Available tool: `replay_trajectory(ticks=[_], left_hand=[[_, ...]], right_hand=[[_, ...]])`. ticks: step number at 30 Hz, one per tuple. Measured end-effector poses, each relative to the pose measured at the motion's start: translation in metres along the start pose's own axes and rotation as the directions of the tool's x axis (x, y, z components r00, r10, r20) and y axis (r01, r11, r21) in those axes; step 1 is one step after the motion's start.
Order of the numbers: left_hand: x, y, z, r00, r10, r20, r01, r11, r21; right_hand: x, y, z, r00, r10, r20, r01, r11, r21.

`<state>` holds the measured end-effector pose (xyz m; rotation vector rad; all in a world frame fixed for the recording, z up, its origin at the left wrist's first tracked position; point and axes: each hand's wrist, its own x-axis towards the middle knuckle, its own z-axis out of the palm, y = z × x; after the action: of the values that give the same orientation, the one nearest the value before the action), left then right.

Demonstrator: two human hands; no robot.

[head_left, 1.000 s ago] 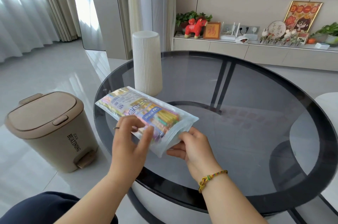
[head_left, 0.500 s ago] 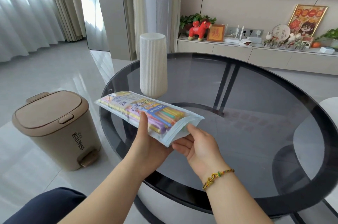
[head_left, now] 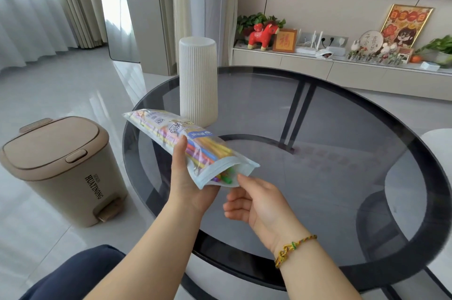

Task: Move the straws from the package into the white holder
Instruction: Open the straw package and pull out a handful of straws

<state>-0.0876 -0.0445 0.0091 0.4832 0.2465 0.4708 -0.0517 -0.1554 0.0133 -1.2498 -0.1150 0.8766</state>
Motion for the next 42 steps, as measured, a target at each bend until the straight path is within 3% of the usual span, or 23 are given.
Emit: replay_trajectory(ticks=[3, 5, 10, 13, 17, 22, 27, 30, 36, 39, 42], left_hand=[[0.002, 0.0, -0.003, 0.991, 0.034, -0.126, -0.025, 0.997, 0.071], [0.0, 0.0, -0.003, 0.985, 0.074, -0.156, -0.055, 0.991, 0.122], [-0.006, -0.009, 0.004, 0.938, 0.3, -0.176, -0.224, 0.908, 0.355], [-0.009, -0.009, 0.008, 0.906, 0.402, -0.133, -0.296, 0.827, 0.479], [-0.009, -0.004, 0.01, 0.901, 0.428, -0.074, -0.329, 0.784, 0.527], [-0.005, 0.004, 0.008, 0.893, 0.433, -0.126, -0.326, 0.813, 0.482], [0.001, 0.008, 0.0, 0.879, 0.38, -0.287, -0.23, 0.867, 0.442], [0.003, 0.007, -0.002, 0.885, 0.357, -0.299, -0.211, 0.88, 0.426], [0.002, 0.003, -0.011, 0.951, 0.228, -0.209, -0.109, 0.88, 0.462], [-0.005, 0.004, -0.011, 0.96, 0.135, -0.246, 0.008, 0.863, 0.505], [-0.019, 0.006, -0.013, 0.949, 0.129, -0.287, 0.058, 0.826, 0.561]], right_hand=[[0.006, 0.006, -0.004, 0.976, -0.074, -0.205, 0.096, 0.99, 0.099], [0.008, 0.005, -0.006, 0.964, -0.081, -0.254, 0.144, 0.961, 0.237], [0.009, 0.008, 0.004, 0.987, 0.022, -0.162, 0.06, 0.872, 0.486], [0.012, 0.011, 0.006, 0.993, 0.056, -0.104, 0.009, 0.844, 0.537], [0.013, 0.01, 0.006, 0.997, 0.075, -0.036, -0.045, 0.845, 0.533], [0.013, 0.006, 0.001, 0.996, 0.08, 0.034, -0.087, 0.916, 0.391], [0.012, -0.002, -0.006, 0.995, 0.03, 0.099, -0.035, 0.998, 0.049], [0.009, -0.004, -0.009, 0.994, -0.044, 0.096, 0.057, 0.989, -0.133], [0.016, -0.008, -0.015, 0.983, -0.18, -0.036, 0.162, 0.943, -0.291], [0.022, -0.009, -0.021, 0.976, -0.211, -0.061, 0.175, 0.912, -0.37], [0.026, -0.009, -0.025, 0.968, -0.239, -0.078, 0.184, 0.884, -0.429]])
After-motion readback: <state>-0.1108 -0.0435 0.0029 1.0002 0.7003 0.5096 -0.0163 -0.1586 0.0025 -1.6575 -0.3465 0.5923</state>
